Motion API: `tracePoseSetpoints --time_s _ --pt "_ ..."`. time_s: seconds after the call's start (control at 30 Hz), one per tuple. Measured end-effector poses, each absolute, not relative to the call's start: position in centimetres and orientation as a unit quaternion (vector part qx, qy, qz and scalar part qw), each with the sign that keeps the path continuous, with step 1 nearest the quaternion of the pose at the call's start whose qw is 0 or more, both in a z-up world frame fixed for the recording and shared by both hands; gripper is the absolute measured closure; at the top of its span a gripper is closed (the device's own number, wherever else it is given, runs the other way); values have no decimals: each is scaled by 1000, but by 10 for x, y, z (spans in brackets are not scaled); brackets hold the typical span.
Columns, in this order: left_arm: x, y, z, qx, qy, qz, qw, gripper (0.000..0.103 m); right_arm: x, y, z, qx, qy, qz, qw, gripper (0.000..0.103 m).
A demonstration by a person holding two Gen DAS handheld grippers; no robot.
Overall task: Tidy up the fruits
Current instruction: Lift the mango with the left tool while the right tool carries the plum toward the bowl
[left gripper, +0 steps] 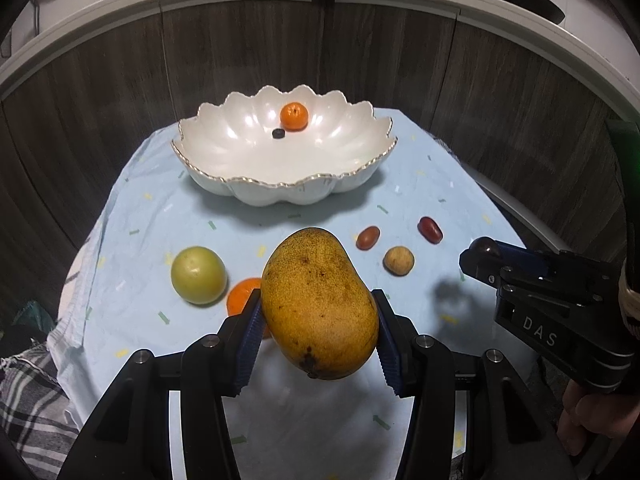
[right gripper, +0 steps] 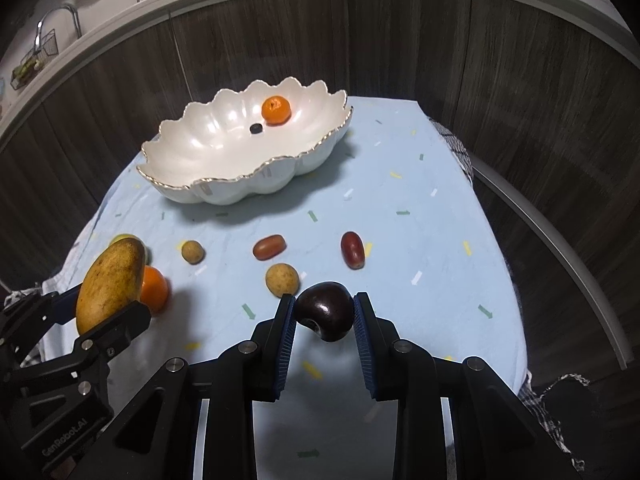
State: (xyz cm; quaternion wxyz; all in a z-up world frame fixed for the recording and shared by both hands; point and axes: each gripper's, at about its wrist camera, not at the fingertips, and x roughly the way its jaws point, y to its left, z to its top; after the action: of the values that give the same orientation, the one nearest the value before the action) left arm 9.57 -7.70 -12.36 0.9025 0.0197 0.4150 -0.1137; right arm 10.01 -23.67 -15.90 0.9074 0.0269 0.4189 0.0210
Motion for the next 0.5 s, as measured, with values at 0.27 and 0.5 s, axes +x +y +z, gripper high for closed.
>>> tracePoseSetpoints --time_s 0.27,0.5 --pt "96 -73 -107 25 398 -122 909 53 100 -230 -145 31 410 27 911 73" --pt "100 -66 -96 21 394 -127 910 53 103 -223 -132 27 399 33 916 73"
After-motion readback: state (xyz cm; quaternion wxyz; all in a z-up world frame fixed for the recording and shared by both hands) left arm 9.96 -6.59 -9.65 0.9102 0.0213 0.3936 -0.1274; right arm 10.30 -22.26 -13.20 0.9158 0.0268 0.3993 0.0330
